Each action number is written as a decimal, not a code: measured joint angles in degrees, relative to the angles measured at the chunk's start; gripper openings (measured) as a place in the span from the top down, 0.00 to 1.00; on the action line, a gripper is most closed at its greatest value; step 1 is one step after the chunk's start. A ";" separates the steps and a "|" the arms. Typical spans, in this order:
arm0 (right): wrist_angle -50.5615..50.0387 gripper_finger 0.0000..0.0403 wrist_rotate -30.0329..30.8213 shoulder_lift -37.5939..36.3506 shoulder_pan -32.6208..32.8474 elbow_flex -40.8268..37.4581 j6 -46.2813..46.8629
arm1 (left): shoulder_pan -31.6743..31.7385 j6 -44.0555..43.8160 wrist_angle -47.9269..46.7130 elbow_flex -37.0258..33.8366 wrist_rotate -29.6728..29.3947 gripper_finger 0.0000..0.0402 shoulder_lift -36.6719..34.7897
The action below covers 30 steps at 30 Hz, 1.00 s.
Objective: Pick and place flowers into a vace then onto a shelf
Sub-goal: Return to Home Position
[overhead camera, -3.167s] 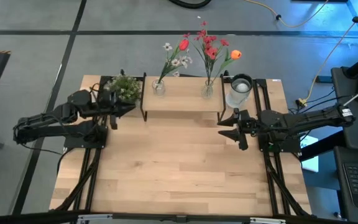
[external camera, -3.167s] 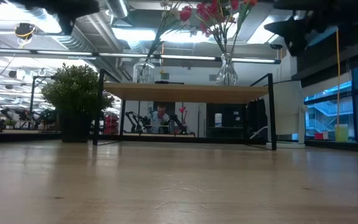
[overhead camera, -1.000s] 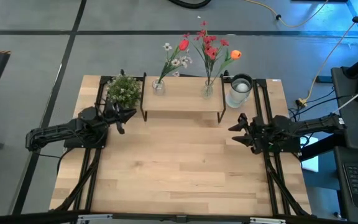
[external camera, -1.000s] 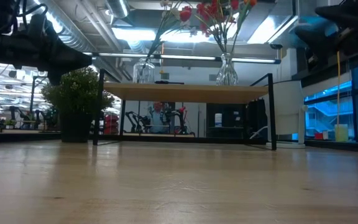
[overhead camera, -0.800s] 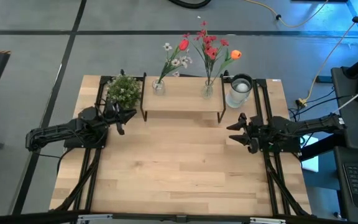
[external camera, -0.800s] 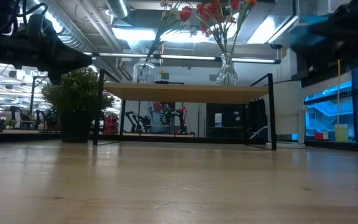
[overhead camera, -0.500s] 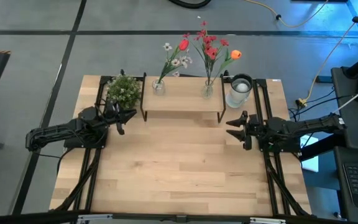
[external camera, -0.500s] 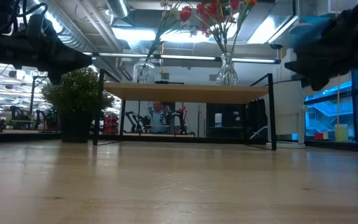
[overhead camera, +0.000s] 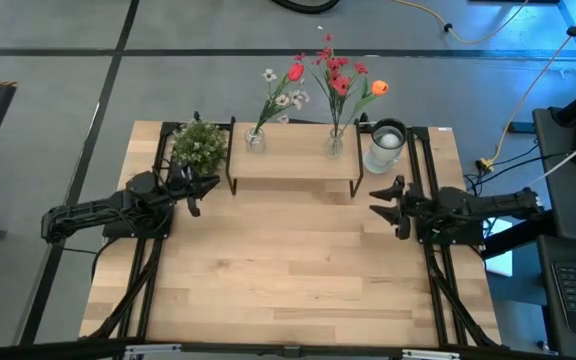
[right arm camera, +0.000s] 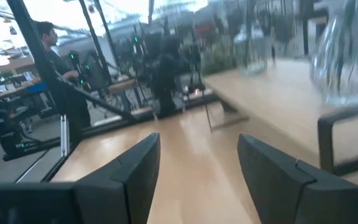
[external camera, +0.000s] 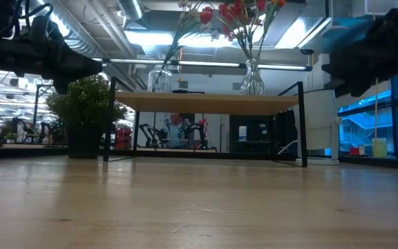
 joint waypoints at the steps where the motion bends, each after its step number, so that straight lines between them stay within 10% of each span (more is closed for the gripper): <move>1: 0.02 0.46 0.03 -1.00 -0.02 0.00 -0.92 | -0.02 0.00 0.02 0.00 0.00 0.87 0.00; 30: -0.08 0.46 1.04 -0.89 -0.03 0.04 -4.26 | -0.02 0.00 0.00 0.00 0.05 0.87 0.00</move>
